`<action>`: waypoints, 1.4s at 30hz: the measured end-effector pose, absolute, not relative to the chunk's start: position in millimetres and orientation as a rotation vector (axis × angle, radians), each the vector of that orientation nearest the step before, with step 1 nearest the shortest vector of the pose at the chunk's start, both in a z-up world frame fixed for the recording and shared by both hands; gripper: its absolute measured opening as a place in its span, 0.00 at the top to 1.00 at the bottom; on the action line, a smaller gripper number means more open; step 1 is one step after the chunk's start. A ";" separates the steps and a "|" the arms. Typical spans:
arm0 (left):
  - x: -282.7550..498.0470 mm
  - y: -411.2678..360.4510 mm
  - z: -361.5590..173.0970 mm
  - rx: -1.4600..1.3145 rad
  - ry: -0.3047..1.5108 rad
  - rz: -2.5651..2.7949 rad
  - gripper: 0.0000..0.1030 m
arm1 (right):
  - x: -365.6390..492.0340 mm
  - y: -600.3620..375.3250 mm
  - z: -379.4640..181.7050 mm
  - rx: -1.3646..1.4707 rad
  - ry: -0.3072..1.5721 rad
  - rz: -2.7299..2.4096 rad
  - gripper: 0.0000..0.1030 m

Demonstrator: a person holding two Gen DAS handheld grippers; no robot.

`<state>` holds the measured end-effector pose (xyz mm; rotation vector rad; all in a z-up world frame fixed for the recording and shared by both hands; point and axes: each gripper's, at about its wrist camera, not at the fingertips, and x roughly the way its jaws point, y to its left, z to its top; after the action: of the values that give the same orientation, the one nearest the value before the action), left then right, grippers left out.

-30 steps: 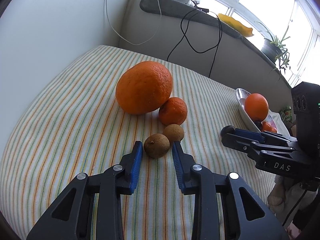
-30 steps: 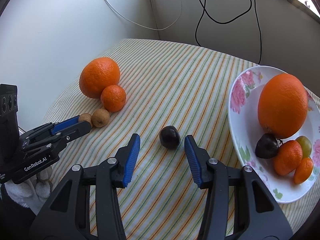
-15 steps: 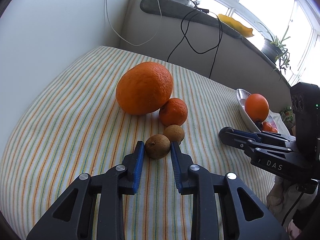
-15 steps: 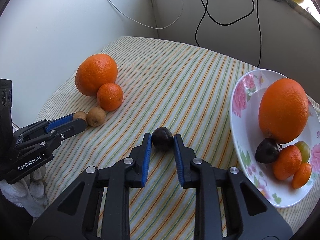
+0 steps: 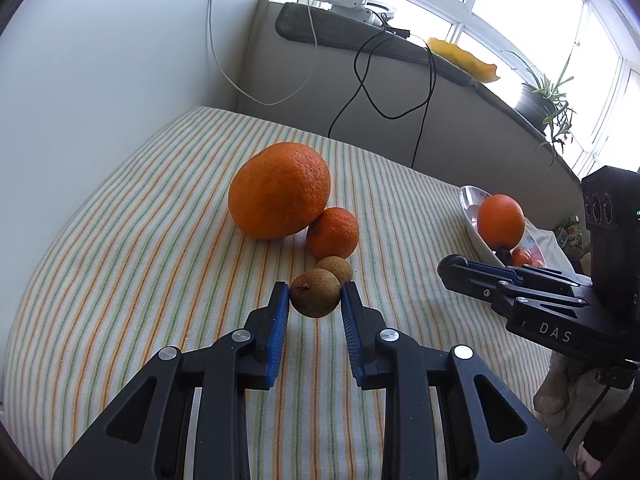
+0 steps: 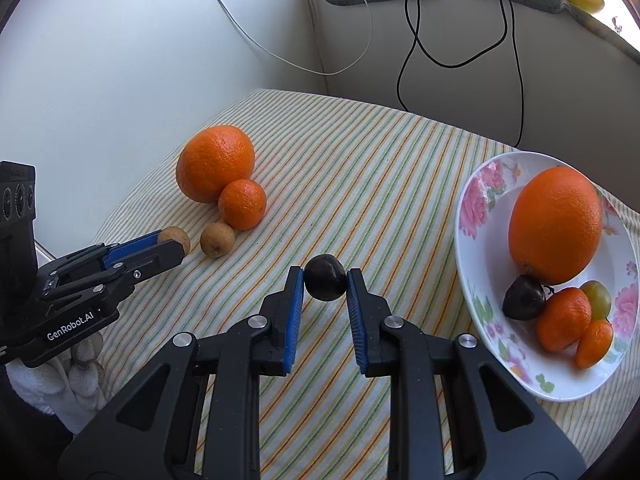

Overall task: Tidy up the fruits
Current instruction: 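Close the left tool on a brown kiwi while the right tool grasps the dark plum, then carry the kiwi in the left tool and plum in the right tool over the plate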

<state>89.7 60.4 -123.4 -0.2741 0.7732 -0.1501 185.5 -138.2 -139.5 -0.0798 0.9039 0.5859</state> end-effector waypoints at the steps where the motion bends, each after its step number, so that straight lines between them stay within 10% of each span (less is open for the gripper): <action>1: 89.0 59.2 -121.9 -0.273 0.770 -0.152 0.76 | 184.3 -139.5 -138.1 -0.079 0.901 0.588 0.78; 42: 115.3 -49.3 -96.1 -0.204 0.748 -0.314 0.76 | 175.7 -268.5 -105.3 0.048 0.821 0.469 0.78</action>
<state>115.3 -49.3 -96.1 -0.2041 0.7475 -0.3141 175.7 -268.5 -105.3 0.0477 0.8213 0.4694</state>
